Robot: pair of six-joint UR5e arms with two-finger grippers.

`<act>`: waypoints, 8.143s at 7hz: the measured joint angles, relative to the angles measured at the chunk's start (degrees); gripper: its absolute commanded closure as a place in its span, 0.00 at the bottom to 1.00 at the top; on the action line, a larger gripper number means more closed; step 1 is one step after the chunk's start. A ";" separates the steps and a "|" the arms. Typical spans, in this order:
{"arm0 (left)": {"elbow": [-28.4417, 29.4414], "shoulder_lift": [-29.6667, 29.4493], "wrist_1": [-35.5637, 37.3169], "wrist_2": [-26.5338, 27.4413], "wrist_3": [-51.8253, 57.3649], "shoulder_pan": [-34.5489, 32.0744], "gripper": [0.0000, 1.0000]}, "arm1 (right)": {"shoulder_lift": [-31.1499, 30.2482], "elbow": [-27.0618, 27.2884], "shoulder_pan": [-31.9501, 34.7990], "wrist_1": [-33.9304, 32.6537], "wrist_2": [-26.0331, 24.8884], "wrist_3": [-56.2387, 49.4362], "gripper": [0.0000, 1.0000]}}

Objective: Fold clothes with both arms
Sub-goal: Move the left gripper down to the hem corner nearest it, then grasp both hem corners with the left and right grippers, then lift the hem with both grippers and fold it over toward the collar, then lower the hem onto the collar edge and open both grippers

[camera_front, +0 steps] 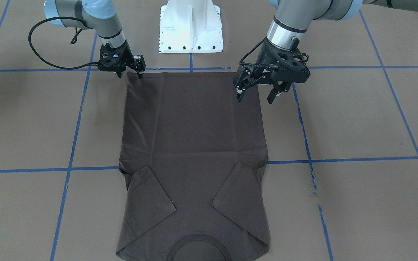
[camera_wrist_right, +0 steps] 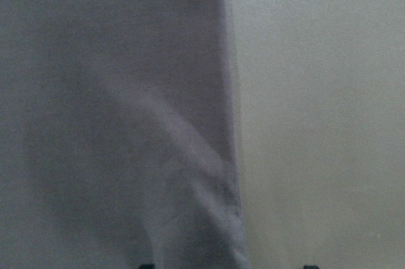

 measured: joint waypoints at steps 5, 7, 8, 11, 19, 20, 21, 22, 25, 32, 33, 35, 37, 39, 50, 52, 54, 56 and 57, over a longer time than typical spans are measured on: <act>0.54 0.19 0.04 0.06 -0.02 0.06 0.00 | -0.07 0.89 0.28 -0.01 0.25 -0.01 1.00; 0.01 2.25 0.19 -0.21 -2.24 1.60 0.00 | -0.76 3.72 0.67 -0.05 0.26 0.00 1.00; -0.87 4.66 0.13 0.05 -6.86 4.94 0.00 | -1.01 5.09 0.82 -0.13 0.23 0.00 1.00; -5.89 13.42 -0.07 8.08 -25.38 21.25 0.00 | -1.23 7.87 0.97 -0.10 0.43 -0.29 1.00; -0.46 17.24 -0.26 14.12 -34.43 29.10 0.28 | -0.66 9.06 1.00 -0.09 0.62 -0.34 1.00; -0.42 17.18 -0.29 14.16 -34.69 29.23 0.57 | -0.62 9.14 1.00 -0.10 0.62 -0.31 1.00; -0.53 17.16 -0.30 14.17 -35.14 29.29 0.82 | -0.62 9.28 1.03 -0.09 0.62 -0.32 1.00; -0.81 17.18 -0.31 14.15 -35.51 29.30 0.99 | -0.70 9.44 1.09 -0.10 0.62 -0.29 1.00; -1.36 16.98 -0.26 14.15 -35.60 29.31 1.00 | -0.89 9.54 1.20 -0.09 0.62 -0.30 1.00; -9.02 17.66 1.86 13.92 -34.68 29.14 1.00 | -4.52 13.73 2.23 -0.10 4.27 -0.35 1.00; -13.05 18.03 5.61 13.96 -33.95 30.71 1.00 | -7.26 17.16 1.95 -0.09 7.10 -0.35 1.00; -19.66 18.20 11.20 13.97 -33.39 36.79 1.00 | -9.55 20.61 0.43 -0.09 13.73 -0.18 1.00; -21.56 17.97 12.29 13.74 -32.84 38.95 1.00 | -9.54 21.34 0.68 -0.08 17.48 -0.27 1.00; -22.58 16.73 12.64 11.99 -29.76 33.33 1.00 | -6.56 19.54 5.68 0.04 17.97 -2.70 1.00; 23.19 -6.04 -10.21 6.79 -9.61 -1.37 1.00 | 27.74 -28.40 38.22 2.81 24.76 -18.28 1.00; 29.96 -7.79 -15.40 6.83 -7.80 -3.26 1.00 | 31.63 -38.23 38.66 8.35 24.71 -18.59 1.00; 34.41 -10.05 -16.47 6.87 -6.51 -4.14 1.00 | 32.86 -42.39 39.32 9.91 24.70 -18.69 1.00; 36.20 -11.28 -16.58 6.94 -5.61 -4.64 1.00 | 33.70 -43.42 39.60 10.06 24.62 -18.61 1.00; 36.65 -11.87 -16.55 6.94 -5.59 -4.68 1.00 | 34.34 -43.64 39.60 10.05 24.60 -18.45 1.00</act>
